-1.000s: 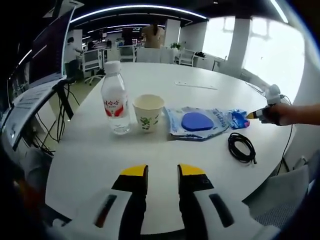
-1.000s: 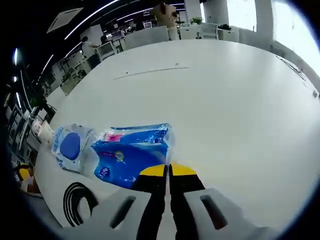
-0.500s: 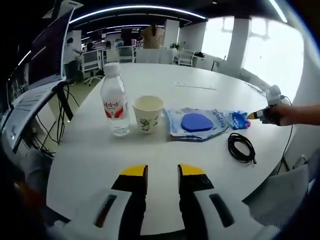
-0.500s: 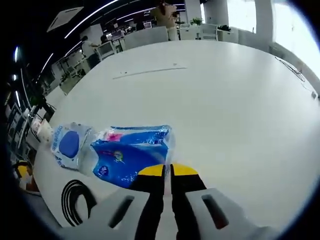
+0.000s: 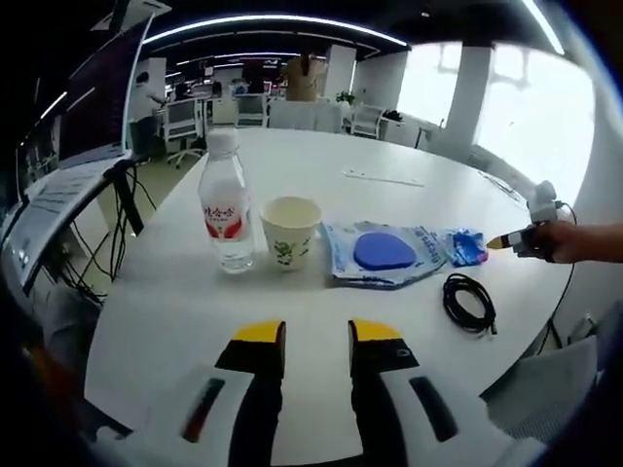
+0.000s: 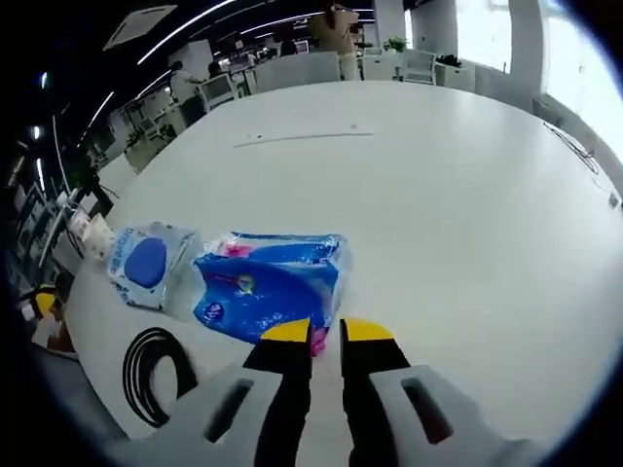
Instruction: Arrange the tabletop items into an orderly group along one side of the table until the central work area is clear of visible clutter.
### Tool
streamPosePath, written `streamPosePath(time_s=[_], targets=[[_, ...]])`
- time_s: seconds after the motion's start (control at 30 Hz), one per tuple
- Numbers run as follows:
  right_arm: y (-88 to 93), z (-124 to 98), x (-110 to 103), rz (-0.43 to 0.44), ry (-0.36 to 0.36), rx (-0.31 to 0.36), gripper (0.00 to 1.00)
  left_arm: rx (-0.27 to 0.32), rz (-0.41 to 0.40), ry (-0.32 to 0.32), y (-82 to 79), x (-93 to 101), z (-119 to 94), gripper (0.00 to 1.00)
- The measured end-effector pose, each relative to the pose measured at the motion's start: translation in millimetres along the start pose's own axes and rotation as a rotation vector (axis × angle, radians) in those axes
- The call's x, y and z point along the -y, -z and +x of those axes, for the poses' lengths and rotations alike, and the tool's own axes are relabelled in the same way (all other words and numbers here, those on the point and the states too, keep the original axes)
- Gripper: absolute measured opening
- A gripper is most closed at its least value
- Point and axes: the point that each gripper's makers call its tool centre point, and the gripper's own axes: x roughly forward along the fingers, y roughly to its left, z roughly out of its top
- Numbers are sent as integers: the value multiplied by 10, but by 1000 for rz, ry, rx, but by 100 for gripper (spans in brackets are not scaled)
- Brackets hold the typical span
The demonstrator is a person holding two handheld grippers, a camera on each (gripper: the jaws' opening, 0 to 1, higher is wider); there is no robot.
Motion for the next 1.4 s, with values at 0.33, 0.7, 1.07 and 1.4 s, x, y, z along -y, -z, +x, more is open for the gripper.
streamPosePath(time_s=[0.33,0.7,1.07,1.4], targets=[[-57,-127,-399,-103,-92,40,21,25,1,9,-129,-126,25,26],[123,-384,-951,-145,-174,86,39,27,85,42,-111,-150,-1,32],[338,-549,-1153,-187,-178,71,44,38,90,70,-96,-188,-60,34],[642,-689,-1335,-276,-169,19,45,31,106,90,-2,-149,-112,34]])
